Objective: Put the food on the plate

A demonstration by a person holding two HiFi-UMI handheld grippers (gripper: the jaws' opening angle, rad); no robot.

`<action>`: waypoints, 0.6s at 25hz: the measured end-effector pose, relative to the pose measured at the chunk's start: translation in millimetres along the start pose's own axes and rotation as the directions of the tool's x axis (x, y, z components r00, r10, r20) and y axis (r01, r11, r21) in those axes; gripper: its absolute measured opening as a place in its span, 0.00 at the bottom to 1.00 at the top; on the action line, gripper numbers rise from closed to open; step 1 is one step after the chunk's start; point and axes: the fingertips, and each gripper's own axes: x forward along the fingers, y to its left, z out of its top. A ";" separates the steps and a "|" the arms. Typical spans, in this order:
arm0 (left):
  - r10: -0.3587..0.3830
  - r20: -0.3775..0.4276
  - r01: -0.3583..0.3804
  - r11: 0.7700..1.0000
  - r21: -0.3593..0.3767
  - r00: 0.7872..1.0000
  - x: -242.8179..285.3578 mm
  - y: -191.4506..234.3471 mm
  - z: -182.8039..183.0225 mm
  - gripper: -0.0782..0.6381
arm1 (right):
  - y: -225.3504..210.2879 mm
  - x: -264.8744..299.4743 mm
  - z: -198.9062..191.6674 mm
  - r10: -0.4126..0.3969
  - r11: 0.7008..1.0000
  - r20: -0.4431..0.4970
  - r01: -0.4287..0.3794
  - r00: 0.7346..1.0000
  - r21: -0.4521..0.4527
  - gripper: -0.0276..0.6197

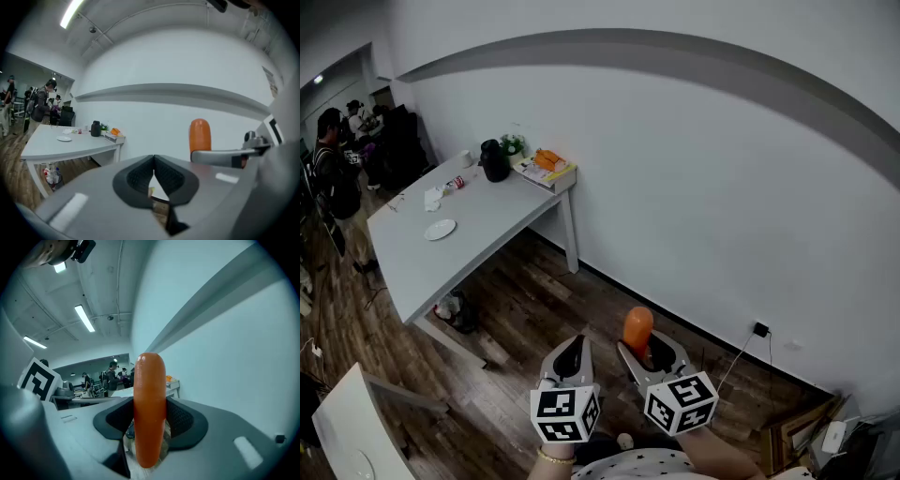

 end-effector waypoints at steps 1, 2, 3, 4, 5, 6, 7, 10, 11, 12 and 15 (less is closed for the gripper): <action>-0.001 -0.003 0.001 1.000 -0.002 1.000 1.5 -2.4 -2.0 0.12 | -2.7 -1.2 -1.4 -0.001 1.000 -0.002 0.001 1.000 0.002 0.37; -0.001 -0.006 0.001 1.000 -0.004 1.000 3.4 -4.3 -4.0 0.12 | -5.4 -1.8 -2.8 -0.002 1.000 -0.004 0.002 1.000 0.004 0.37; 0.000 -0.010 0.000 1.000 -0.004 1.000 6.0 -5.5 -6.1 0.12 | -8.0 -1.2 -4.2 -0.002 1.000 -0.007 0.002 1.000 0.006 0.37; 0.002 -0.015 -0.002 1.000 -0.003 1.000 9.4 -5.8 -8.3 0.12 | -10.5 0.6 -5.8 -0.001 1.000 -0.011 0.001 1.000 0.008 0.37; 0.004 -0.021 -0.004 1.000 -0.003 1.000 13.3 -5.4 -10.5 0.12 | -13.2 3.5 -7.4 0.001 1.000 -0.016 -0.001 1.000 0.010 0.37; 0.006 -0.026 -0.007 1.000 -0.006 1.000 17.6 -4.5 -12.3 0.12 | -16.2 6.7 -9.1 0.003 1.000 -0.022 -0.003 1.000 0.011 0.37; 0.009 -0.028 -0.010 1.000 -0.011 1.000 21.9 -3.1 -13.4 0.12 | -19.2 10.1 -10.3 0.006 1.000 -0.027 -0.006 1.000 0.014 0.37; 0.016 -0.020 -0.017 1.000 -0.024 1.000 36.5 4.3 -11.9 0.12 | -27.9 22.8 -10.1 0.010 1.000 -0.031 -0.010 0.999 0.023 0.37; 0.019 -0.016 -0.019 1.000 -0.022 1.000 43.3 7.8 -9.7 0.12 | -31.2 29.3 -8.5 0.009 1.000 -0.030 -0.009 0.999 0.022 0.37; 0.021 -0.011 -0.021 1.000 -0.019 1.000 51.4 11.5 -7.0 0.12 | -34.9 37.0 -6.6 0.008 1.000 -0.030 -0.007 1.000 0.018 0.37; 0.017 0.003 -0.017 1.000 -0.015 1.000 79.7 24.7 2.9 0.12 | -46.5 64.7 0.7 0.004 1.000 -0.025 -0.004 1.000 0.004 0.37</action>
